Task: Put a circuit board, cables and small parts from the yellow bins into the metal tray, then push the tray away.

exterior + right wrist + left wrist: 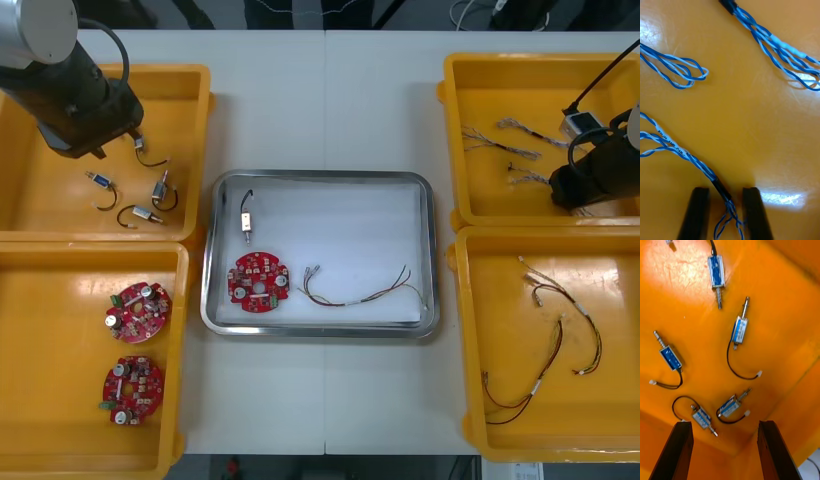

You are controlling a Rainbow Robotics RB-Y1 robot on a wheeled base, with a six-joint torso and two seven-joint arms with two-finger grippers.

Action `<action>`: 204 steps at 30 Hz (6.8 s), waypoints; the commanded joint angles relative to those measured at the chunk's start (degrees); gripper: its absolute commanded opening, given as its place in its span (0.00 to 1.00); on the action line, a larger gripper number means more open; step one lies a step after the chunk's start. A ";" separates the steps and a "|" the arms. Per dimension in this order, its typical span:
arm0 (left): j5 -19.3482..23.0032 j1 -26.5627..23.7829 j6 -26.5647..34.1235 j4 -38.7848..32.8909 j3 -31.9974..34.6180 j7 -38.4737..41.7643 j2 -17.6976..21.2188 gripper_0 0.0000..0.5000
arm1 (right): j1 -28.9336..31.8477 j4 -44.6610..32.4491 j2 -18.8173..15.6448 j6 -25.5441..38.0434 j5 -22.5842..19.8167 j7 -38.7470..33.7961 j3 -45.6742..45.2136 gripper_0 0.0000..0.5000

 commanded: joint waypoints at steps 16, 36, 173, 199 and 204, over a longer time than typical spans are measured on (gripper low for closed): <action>-2.50 -9.90 -22.09 21.85 1.85 -11.67 2.24 1.00 | -1.64 -3.78 -0.08 9.28 1.11 -1.63 -4.76 0.00; -2.58 -12.18 -40.90 35.74 -2.28 -15.89 1.10 1.00 | -4.98 -19.25 -1.22 30.11 2.87 -1.98 -8.63 0.00; 5.15 2.76 3.66 -15.68 -0.43 -8.86 3.12 0.00 | -5.86 -49.49 12.67 34.03 1.55 5.75 20.99 1.00; 8.58 1.35 4.45 -26.75 -12.74 3.09 -5.50 0.00 | 5.74 -61.26 2.56 34.03 -0.73 -25.27 2.88 1.00; 7.52 0.82 1.81 -25.61 -16.87 3.88 -7.78 0.00 | 7.67 -61.88 2.38 34.03 -1.52 -28.35 -1.60 1.00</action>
